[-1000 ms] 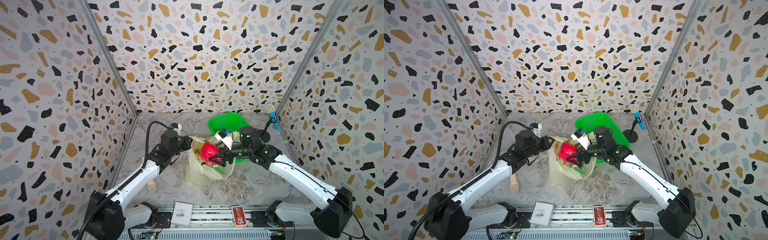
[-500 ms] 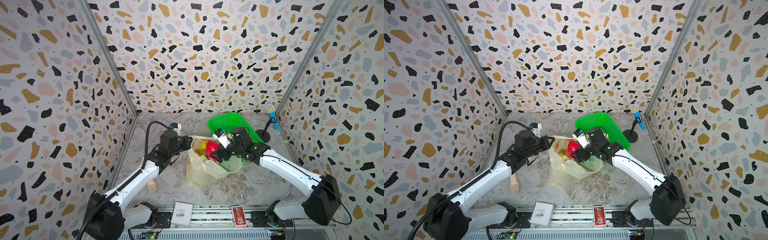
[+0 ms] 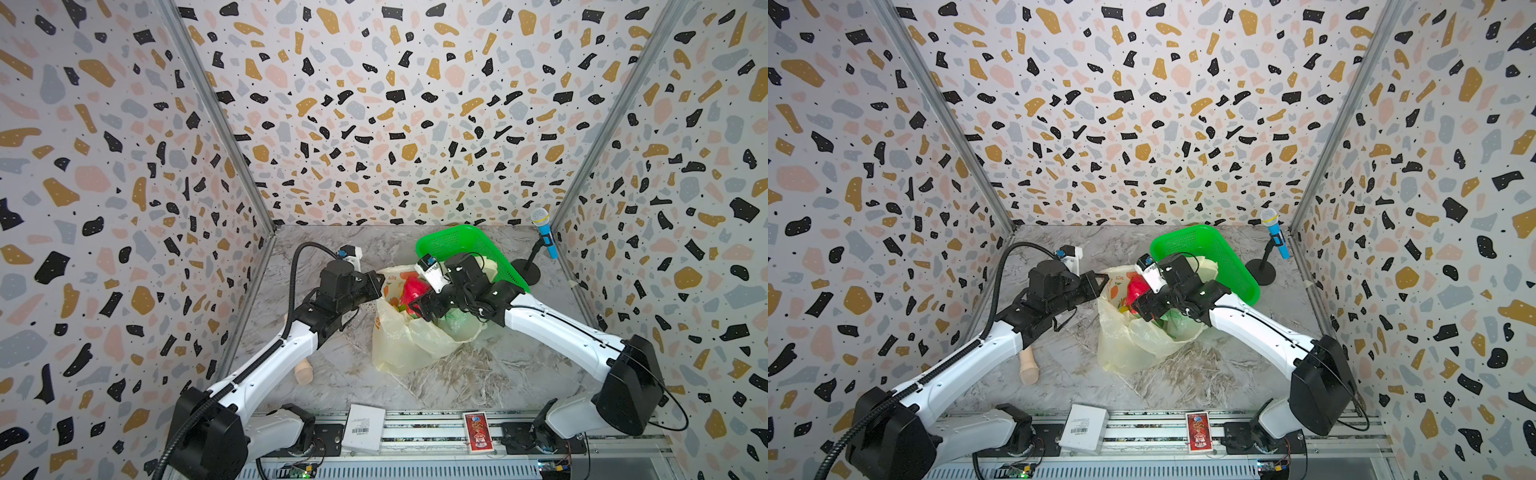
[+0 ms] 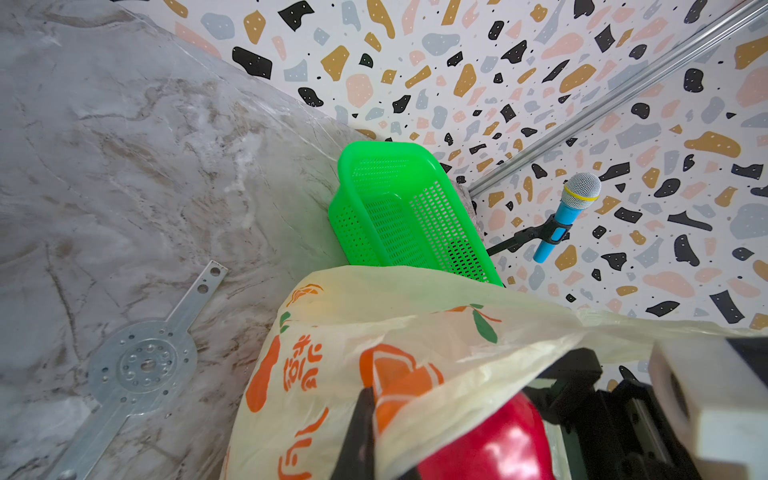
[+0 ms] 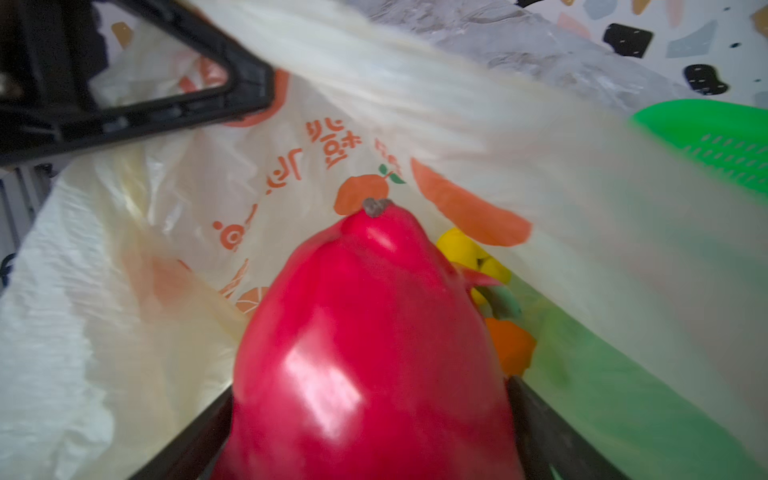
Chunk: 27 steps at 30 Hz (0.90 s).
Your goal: Place the fruits into the plastic bag
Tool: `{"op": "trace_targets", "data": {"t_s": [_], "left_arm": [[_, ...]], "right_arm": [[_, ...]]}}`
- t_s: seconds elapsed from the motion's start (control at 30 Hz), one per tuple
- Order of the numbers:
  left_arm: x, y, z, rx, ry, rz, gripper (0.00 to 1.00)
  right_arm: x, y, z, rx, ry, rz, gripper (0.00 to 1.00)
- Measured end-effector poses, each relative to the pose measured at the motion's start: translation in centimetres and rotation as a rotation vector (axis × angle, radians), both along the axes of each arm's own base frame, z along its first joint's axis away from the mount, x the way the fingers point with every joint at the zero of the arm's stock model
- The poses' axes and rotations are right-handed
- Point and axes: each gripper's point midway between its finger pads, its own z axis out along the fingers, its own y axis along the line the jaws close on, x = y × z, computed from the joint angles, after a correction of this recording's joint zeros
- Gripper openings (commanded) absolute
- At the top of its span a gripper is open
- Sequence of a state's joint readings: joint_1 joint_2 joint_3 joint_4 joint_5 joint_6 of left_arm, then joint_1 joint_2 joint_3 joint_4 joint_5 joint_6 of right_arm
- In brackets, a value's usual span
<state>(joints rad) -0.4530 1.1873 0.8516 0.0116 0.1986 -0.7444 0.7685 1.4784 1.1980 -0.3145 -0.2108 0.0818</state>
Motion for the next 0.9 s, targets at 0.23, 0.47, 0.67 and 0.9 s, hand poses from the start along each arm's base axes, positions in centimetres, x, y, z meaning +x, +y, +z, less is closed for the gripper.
{"op": "trace_targets", "data": {"t_s": [0.23,0.47,0.67,0.9], "left_arm": [[0.2,0.7,-0.8,0.01,0.016,0.043,0.0],[0.3,1.0,-1.1,0.008,0.027,0.069,0.0],[0.4,1.0,-1.2,0.007,0.028,0.069,0.0],[0.4,1.0,-1.2,0.01,0.029,0.072,0.0]], "right_arm": [[-0.9,-0.1,3.9,0.118,-0.022,0.008,0.83],[-1.4,-3.5,10.1,0.247,-0.12,-0.016,0.83],[0.2,-3.2,6.7,0.194,-0.056,-0.036,0.83],[0.4,-2.7,0.5,0.083,0.048,-0.033,0.99]]}}
